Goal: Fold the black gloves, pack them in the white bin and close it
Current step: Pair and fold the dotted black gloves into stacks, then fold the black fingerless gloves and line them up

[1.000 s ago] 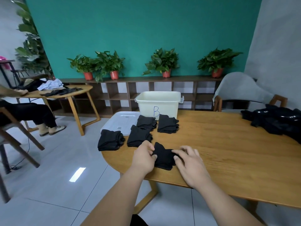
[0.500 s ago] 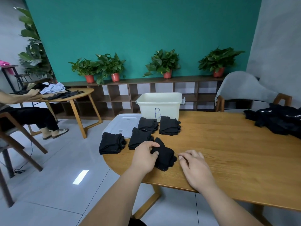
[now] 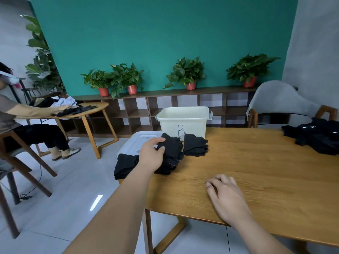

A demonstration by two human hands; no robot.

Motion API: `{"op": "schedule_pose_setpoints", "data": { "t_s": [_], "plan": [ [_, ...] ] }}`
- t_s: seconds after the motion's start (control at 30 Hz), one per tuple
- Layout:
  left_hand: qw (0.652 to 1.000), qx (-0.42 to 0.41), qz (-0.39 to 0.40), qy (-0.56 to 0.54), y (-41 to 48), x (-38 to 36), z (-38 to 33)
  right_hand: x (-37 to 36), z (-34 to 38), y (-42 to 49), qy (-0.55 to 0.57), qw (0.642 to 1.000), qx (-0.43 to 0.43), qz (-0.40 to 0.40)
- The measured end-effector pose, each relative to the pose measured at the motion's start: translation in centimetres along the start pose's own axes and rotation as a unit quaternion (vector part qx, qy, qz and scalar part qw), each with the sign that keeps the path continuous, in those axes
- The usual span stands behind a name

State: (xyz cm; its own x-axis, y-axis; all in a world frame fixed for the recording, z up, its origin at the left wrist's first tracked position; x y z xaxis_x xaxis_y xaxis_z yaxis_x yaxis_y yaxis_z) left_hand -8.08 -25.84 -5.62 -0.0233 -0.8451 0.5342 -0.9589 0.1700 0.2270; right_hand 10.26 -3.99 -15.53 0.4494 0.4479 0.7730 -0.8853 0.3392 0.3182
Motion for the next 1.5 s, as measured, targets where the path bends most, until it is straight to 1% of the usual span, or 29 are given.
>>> {"op": "schedule_pose_setpoints", "data": {
  "t_s": [0.1, 0.17, 0.33, 0.4, 0.5, 0.57, 0.63, 0.7, 0.73, 0.8, 0.9, 0.97, 1.07, 1.17, 1.23, 1.3, 1.37, 1.5],
  "plan": [
    [0.994, 0.068, 0.048, 0.069, 1.0, -0.7, 3.5, -0.1, 0.0, 0.0, -0.001, 1.0, -0.007, 0.006],
    [0.992, 0.087, 0.049, 0.073, 1.1, -0.9, 4.8, -0.1, 0.0, 0.1, -0.005, 1.0, -0.01, 0.007],
    [0.996, 0.076, 0.014, 0.049, 1.7, -0.2, 4.3, -0.1, 0.0, 0.2, -0.009, 1.0, -0.014, 0.009],
    [0.995, 0.075, 0.017, 0.059, 1.9, -0.1, 4.3, -0.2, 0.0, 0.2, -0.01, 1.0, -0.015, 0.01],
    [0.99, 0.059, 0.033, 0.123, 1.9, -0.4, 4.6, -0.3, 0.0, 0.2, -0.011, 1.0, -0.015, 0.012],
    [0.982, 0.025, 0.028, 0.186, 1.7, -0.7, 4.2, -0.2, 0.1, 0.2, -0.011, 1.0, -0.015, 0.01],
    [0.968, -0.024, -0.001, 0.249, 1.6, -0.9, 3.5, -0.2, 0.1, 0.2, -0.014, 1.0, -0.016, 0.012],
    [0.94, -0.087, -0.016, 0.33, 1.2, -1.5, 2.4, -0.2, 0.1, 0.2, -0.015, 1.0, -0.015, 0.012],
    [0.924, -0.117, 0.001, 0.363, 1.1, -2.2, 2.0, -0.1, 0.2, 0.2, -0.015, 1.0, -0.014, 0.012],
    [0.896, -0.154, 0.064, 0.411, 0.8, -4.0, 2.0, -0.1, 0.3, 0.2, -0.016, 1.0, -0.012, 0.012],
    [0.863, -0.132, 0.166, 0.459, 0.4, -6.5, 3.9, -0.1, 0.4, 0.1, -0.017, 1.0, -0.011, 0.013],
    [0.853, -0.117, 0.187, 0.473, 0.1, -7.4, 5.1, -0.1, 0.4, 0.1, -0.017, 1.0, -0.008, 0.011],
    [0.849, -0.124, 0.176, 0.482, 0.0, -7.7, 5.3, -0.1, 0.4, 0.2, -0.017, 1.0, -0.007, 0.009],
    [0.847, -0.124, 0.181, 0.484, 0.1, -7.4, 5.0, -0.2, 0.3, 0.2, -0.008, 1.0, -0.006, 0.012],
    [0.845, -0.136, 0.155, 0.493, -0.1, -7.0, 4.2, -0.1, 0.2, 0.3, 0.013, 1.0, -0.009, 0.006],
    [0.844, -0.161, 0.113, 0.498, -0.9, -7.0, 3.0, 0.2, -0.1, 0.4, 0.051, 0.998, -0.014, -0.015],
    [0.85, -0.191, 0.09, 0.483, -2.3, -7.9, 1.5, 0.7, -0.6, 0.4, 0.096, 0.994, -0.018, -0.047],
    [0.857, -0.231, 0.106, 0.448, -5.7, -11.5, -0.9, 2.4, -2.0, 0.0, 0.188, 0.97, -0.051, -0.143]
  ]
}}
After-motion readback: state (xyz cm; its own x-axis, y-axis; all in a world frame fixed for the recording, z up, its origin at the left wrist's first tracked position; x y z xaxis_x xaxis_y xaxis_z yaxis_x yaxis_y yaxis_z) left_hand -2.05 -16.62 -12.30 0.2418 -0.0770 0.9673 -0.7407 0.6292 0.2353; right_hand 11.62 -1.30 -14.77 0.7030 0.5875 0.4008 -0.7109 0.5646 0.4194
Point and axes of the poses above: each hand's wrist, its own y-axis towards the middle knuckle, its own x-axis out of the back of the hand, z = x × y, the point moved 8 cm from there along y, towards the middle knuckle, and after that the axes turned 7 degrees about y, right-handed, at the moved point
